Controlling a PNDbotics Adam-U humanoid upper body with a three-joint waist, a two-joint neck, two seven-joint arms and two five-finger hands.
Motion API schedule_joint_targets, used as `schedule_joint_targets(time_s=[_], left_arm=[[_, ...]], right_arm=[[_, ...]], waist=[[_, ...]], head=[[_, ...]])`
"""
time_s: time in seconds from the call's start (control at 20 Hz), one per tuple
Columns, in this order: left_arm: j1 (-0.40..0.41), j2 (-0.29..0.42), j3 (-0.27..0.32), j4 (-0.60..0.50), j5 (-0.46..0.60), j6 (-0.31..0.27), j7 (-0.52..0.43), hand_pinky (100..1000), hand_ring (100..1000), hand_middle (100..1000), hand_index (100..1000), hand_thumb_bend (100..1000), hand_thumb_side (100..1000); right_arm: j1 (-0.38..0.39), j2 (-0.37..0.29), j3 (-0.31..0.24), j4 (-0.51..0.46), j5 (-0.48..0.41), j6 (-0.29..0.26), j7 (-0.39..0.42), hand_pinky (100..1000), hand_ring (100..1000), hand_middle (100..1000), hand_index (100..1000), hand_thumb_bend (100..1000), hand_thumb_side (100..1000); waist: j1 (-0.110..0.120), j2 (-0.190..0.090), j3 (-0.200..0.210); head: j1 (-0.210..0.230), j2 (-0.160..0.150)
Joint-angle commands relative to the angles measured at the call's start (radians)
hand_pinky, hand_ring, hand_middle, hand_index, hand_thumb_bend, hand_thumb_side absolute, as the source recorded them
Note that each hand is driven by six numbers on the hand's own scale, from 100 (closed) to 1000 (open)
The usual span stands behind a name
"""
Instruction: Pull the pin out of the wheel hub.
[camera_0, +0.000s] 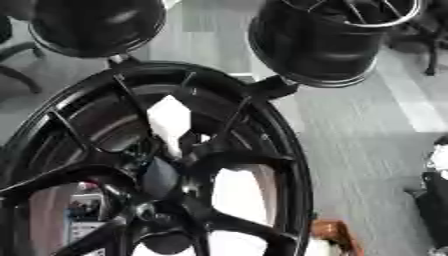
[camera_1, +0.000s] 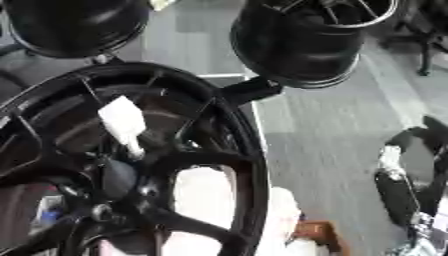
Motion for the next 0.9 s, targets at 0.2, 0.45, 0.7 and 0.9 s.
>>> schedule_joint_targets(time_s=[0.2, 0.45, 0.7, 0.9], left_arm=[[-0.035, 0.006, -0.005, -0.010, 0.027, -0.139, -0.158, 789, 760, 753, 849, 100, 272], [-0.061, -0.008, -0.021, -0.010, 0.027, -0.128, -0.176, 796, 772, 793, 869, 100, 312], [-0.074, -0.019, -0.031, -0.010, 0.016, -0.129, -0.201, 798, 783, 809, 891, 100, 333], [-0.086, -0.027, -0.039, -0.010, 0.012, -0.128, -0.215, 810, 798, 827, 905, 100, 342]], right_arm=[[0.000, -0.023, -0.004, -0.012, 0.006, 0.000, -0.003, 848, 753, 601, 781, 100, 342], [-0.001, -0.021, -0.003, -0.012, 0.009, -0.002, -0.003, 849, 756, 606, 785, 100, 345], [-0.003, -0.016, 0.000, -0.012, 0.011, -0.004, 0.002, 851, 766, 617, 793, 100, 350], [-0.004, -0.020, 0.001, -0.012, 0.013, -0.005, 0.002, 851, 765, 616, 793, 100, 348]], waist=[[0.004, -0.018, -0.001], [0.007, -0.015, -0.004], [0.011, -0.010, -0.005], [0.013, -0.010, -0.006]], head=[[0.004, 0.012], [0.008, 0.012], [0.022, 0.003], [0.022, 0.002]])
